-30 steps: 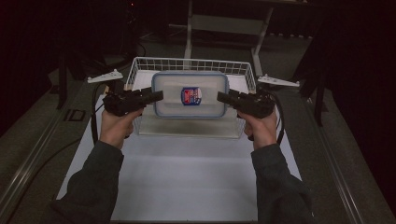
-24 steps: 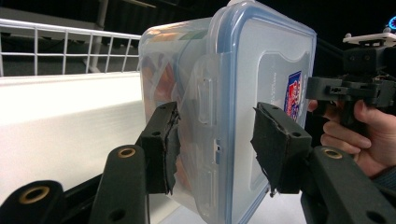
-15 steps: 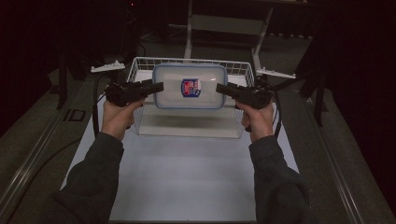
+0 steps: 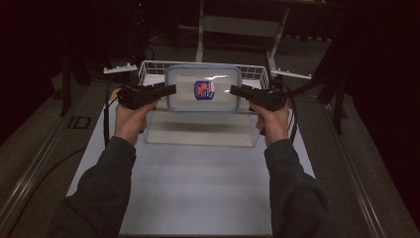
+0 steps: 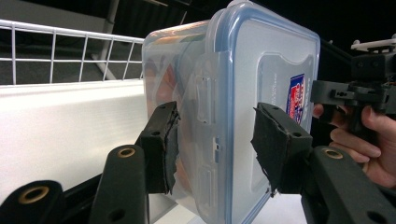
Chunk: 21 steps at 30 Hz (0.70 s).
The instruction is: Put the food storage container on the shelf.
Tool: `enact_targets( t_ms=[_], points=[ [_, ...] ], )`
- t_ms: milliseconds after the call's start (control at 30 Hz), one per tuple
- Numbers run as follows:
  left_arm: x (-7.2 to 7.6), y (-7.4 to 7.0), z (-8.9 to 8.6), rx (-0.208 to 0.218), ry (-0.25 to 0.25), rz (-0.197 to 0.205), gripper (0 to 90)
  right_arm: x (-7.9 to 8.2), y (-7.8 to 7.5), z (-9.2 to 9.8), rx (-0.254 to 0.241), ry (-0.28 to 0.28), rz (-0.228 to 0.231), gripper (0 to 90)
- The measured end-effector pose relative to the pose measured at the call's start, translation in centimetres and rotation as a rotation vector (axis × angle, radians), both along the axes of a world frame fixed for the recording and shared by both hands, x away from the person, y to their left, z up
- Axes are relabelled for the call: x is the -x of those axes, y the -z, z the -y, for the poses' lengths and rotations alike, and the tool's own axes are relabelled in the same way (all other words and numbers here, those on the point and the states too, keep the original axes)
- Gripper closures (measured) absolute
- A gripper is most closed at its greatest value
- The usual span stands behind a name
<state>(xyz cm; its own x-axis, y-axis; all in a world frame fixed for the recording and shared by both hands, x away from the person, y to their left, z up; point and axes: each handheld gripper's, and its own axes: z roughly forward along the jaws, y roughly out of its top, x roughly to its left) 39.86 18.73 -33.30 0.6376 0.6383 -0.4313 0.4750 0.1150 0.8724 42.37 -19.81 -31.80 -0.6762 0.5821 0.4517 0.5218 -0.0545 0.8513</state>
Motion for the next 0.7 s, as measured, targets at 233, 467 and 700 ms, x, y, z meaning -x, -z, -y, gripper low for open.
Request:
enact_targets(
  t_ms=[233,467,700],
  points=[
    [-0.39,-0.09,0.05,0.005,-0.013,-0.005,51.2,-0.36,0.61,0.01,-0.018,0.012,-0.032,48.2],
    [-0.35,-0.46,0.33,-0.019,-0.021,-0.009,50.7,-0.42,0.65,0.02,-0.008,0.022,-0.033,47.8],
    [-0.42,-0.55,0.55,-0.024,-0.033,-0.009,50.5,-0.54,0.63,0.0,0.0,0.042,-0.032,47.6]
  ],
)
